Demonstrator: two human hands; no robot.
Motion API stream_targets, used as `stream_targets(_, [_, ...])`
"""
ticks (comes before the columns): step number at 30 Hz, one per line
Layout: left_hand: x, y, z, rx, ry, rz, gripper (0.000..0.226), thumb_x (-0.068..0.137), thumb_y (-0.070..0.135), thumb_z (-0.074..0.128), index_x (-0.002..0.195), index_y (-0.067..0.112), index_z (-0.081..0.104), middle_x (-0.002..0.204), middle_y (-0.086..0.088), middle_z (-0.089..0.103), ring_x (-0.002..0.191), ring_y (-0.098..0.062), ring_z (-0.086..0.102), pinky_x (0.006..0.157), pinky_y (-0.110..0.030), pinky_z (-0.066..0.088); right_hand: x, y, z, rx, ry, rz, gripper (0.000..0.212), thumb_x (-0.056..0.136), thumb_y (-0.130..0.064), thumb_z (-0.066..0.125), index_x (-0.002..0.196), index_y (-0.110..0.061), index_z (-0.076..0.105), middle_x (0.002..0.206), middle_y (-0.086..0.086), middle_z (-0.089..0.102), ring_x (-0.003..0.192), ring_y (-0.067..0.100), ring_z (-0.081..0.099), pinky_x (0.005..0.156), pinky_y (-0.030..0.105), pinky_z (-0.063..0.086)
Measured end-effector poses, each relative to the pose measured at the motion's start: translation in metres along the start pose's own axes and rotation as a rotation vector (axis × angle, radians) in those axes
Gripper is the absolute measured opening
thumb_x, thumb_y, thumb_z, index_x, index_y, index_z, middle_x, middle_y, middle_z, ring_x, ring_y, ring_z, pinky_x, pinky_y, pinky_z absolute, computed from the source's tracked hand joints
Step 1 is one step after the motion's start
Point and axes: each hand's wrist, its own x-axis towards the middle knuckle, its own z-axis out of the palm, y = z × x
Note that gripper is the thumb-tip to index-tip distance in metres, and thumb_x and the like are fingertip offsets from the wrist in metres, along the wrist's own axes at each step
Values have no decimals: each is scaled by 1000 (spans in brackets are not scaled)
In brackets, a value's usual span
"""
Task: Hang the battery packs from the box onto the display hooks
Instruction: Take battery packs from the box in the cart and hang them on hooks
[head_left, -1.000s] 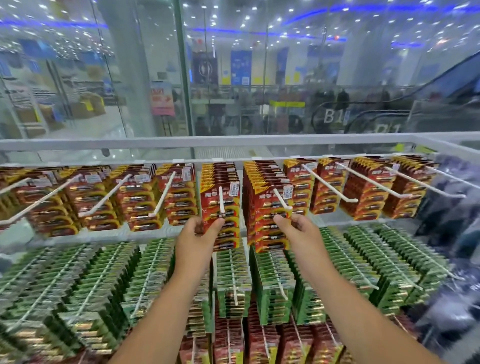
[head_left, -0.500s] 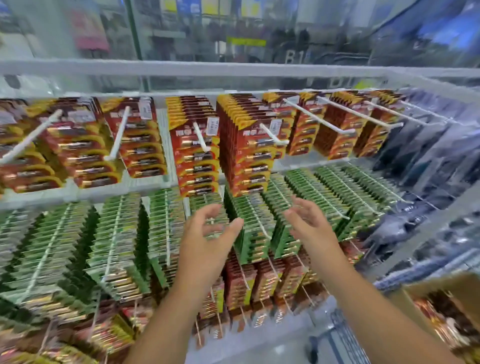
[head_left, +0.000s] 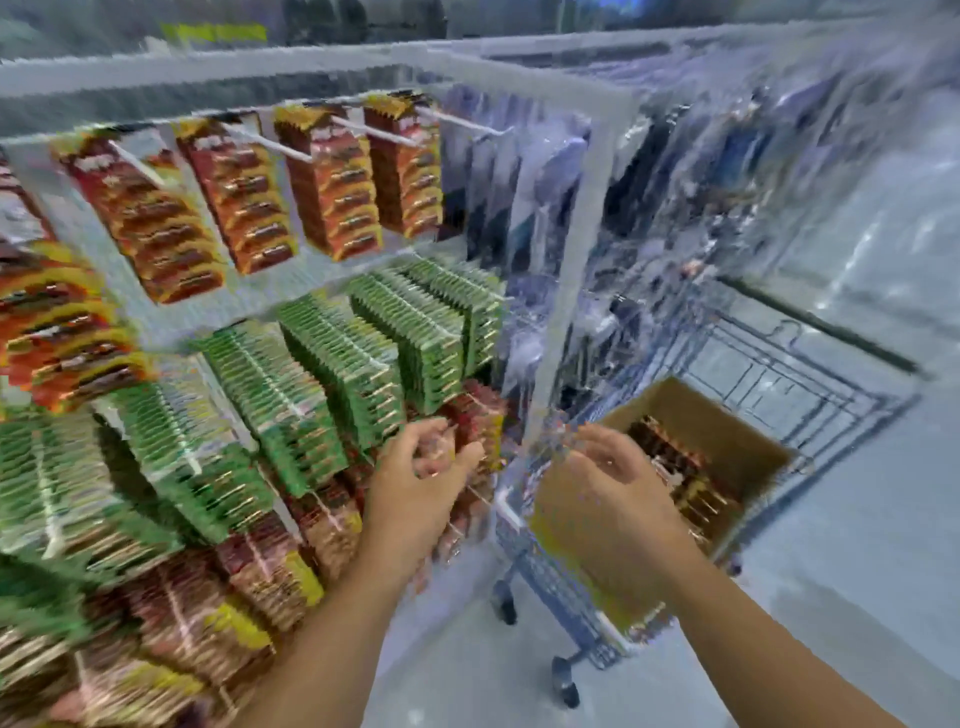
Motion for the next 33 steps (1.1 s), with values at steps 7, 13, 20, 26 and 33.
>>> stream_targets(7, [-23, 13, 182, 41, -107, -58, 24, 92, 35, 77, 111, 33, 62, 115, 2, 68, 82, 2, 64, 59, -13, 49, 16, 46, -182, -85, 43, 46, 29, 95, -22, 76, 123, -26, 68, 109, 0, 72, 93, 5, 70, 91, 34, 57])
stream_targets(13, [-23, 9, 275, 100, -176, -185, 39, 92, 46, 76, 125, 32, 61, 125, 15, 58, 95, 7, 55, 68, -18, 43, 53, 72, -267, -134, -25, 135, 27, 96, -21, 74, 121, -30, 67, 115, 6, 67, 96, 11, 66, 71, 12, 54])
stream_targets(20, [42, -29, 338, 133, -179, -298, 29, 91, 48, 74, 114, 37, 61, 129, 9, 58, 101, -1, 58, 75, -28, 46, 119, 121, -291, -245, -73, 274, 30, 93, -35, 78, 119, -38, 65, 111, -5, 68, 105, 9, 65, 75, 11, 49])
stream_targets(26, [93, -59, 381, 183, -136, -422, 34, 90, 54, 73, 117, 39, 57, 134, 3, 58, 114, -20, 62, 86, -34, 47, 179, 163, -296, -414, -242, 335, 33, 91, -34, 80, 120, -38, 67, 114, -3, 68, 101, 18, 67, 81, 21, 53])
stream_targets(33, [117, -102, 436, 185, 61, -576, 47, 91, 55, 72, 128, 30, 59, 133, 4, 60, 112, -15, 64, 87, -29, 48, 259, 215, -296, -641, -608, 346, 41, 92, -40, 77, 130, -36, 63, 120, -7, 61, 100, 5, 62, 90, 23, 53])
